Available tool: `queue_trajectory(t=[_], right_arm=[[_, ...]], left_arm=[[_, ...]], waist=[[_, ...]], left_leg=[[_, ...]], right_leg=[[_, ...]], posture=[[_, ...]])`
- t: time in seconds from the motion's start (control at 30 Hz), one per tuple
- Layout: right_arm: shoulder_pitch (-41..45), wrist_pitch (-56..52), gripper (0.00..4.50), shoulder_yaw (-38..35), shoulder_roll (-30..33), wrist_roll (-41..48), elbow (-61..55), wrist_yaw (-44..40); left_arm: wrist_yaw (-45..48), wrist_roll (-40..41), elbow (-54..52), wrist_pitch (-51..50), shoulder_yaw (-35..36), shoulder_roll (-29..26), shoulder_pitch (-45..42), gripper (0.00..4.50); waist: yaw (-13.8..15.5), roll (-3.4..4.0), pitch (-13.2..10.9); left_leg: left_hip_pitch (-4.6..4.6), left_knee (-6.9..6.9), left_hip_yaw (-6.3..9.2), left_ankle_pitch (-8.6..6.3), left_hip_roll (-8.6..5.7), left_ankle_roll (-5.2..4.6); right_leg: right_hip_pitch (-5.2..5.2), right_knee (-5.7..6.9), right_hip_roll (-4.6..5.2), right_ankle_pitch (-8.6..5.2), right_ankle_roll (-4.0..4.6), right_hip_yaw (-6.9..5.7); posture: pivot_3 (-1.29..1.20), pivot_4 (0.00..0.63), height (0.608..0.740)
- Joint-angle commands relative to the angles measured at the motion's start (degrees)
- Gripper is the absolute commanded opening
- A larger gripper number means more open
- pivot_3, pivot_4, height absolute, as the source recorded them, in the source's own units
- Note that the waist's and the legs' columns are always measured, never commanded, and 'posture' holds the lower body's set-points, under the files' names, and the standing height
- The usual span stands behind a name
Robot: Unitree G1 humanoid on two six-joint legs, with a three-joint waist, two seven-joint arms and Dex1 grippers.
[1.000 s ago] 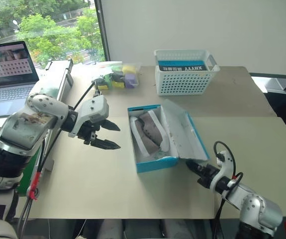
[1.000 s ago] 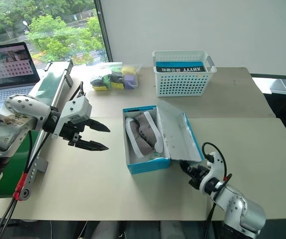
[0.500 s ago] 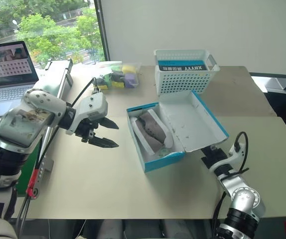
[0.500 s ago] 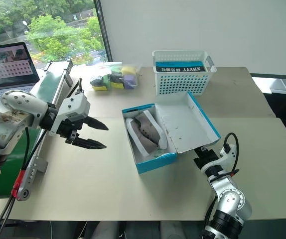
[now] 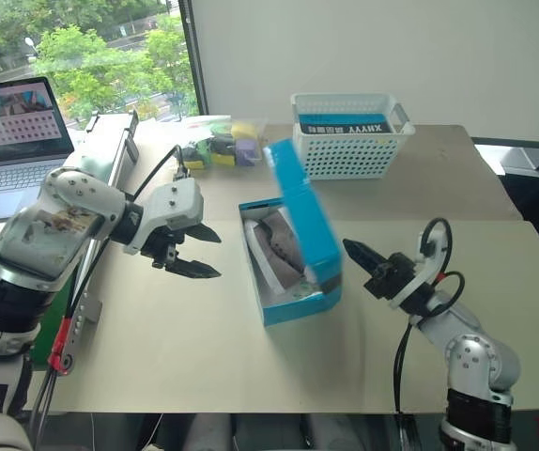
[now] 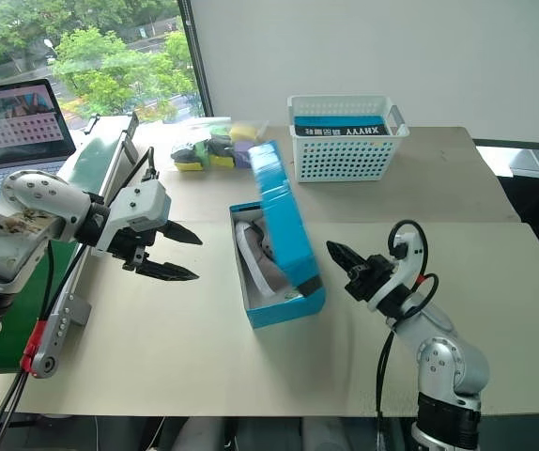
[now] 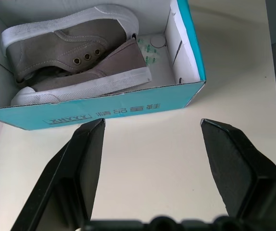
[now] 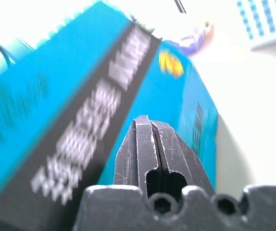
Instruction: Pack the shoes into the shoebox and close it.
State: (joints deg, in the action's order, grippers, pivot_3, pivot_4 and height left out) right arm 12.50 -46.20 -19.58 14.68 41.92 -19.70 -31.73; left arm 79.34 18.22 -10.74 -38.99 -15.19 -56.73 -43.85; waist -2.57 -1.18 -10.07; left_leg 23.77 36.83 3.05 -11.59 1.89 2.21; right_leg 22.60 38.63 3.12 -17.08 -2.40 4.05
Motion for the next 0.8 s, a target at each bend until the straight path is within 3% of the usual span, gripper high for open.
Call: queue_trajectory(t=[0.03,0.2,0.47,0.67,0.73,0.8], right_arm=[[3.2,-1.2,0.02,2.8,3.9,1.0,-2.5,-0.2],[10.1,-1.6,0.02,13.4,7.7,-6.1,3.5,0.3],[24.2,3.1,0.02,31.2,4.1,-20.3,22.8,-2.3],[27.0,6.7,0.02,50.0,10.9,-36.3,32.1,-9.4],[27.4,8.6,0.02,52.4,12.1,-39.4,34.1,-10.8],[28.0,7.1,0.02,47.3,10.9,-35.7,31.9,-11.7]], left_arm=[[-0.7,-0.6,-1.6,0.7,0.8,0.1,0.1,3.38],[-3.3,-0.9,-1.8,0.9,2.0,1.0,1.1,3.38],[-8.6,-0.4,-4.7,-1.1,4.2,2.1,4.5,3.38],[-11.3,1.1,-8.9,-3.4,7.3,0.8,9.2,3.38],[-11.9,1.2,-10.1,-3.6,7.8,0.7,10.5,3.38],[-13.2,2.0,-11.3,-4.9,8.8,1.3,11.6,3.38]], waist=[[-0.1,0.0,0.0],[-0.3,-0.01,0.0],[-0.5,-0.01,0.0],[-0.3,-0.05,0.1],[-0.2,-0.14,0.2],[0.2,-0.33,0.5]], left_leg=[[0.0,0.0,0.0,0.0,0.0,0.0],[-0.01,0.01,0.01,0.0,0.01,0.0],[0.09,0.04,0.01,0.0,0.0,-0.01],[-0.03,0.06,0.02,0.0,0.01,-0.01],[-0.52,0.01,0.0,-0.01,0.02,-0.02],[-0.72,-0.01,0.0,-0.03,0.03,-0.05]], right_leg=[[0.0,0.0,0.0,0.0,0.0,0.0],[0.0,0.03,-0.02,0.0,0.01,0.01],[0.16,0.08,-0.01,0.01,0.01,0.01],[0.06,0.08,0.0,0.01,0.01,-0.01],[-0.39,0.02,-0.01,-0.03,0.02,-0.01],[-0.57,0.0,-0.01,-0.06,0.03,-0.01]], posture=[[0.0,0.15,0.74],[0.0,0.15,0.74],[0.0,0.15,0.74],[0.0,0.15,0.74],[0.0,0.15,0.74],[0.0,0.15,0.74]])
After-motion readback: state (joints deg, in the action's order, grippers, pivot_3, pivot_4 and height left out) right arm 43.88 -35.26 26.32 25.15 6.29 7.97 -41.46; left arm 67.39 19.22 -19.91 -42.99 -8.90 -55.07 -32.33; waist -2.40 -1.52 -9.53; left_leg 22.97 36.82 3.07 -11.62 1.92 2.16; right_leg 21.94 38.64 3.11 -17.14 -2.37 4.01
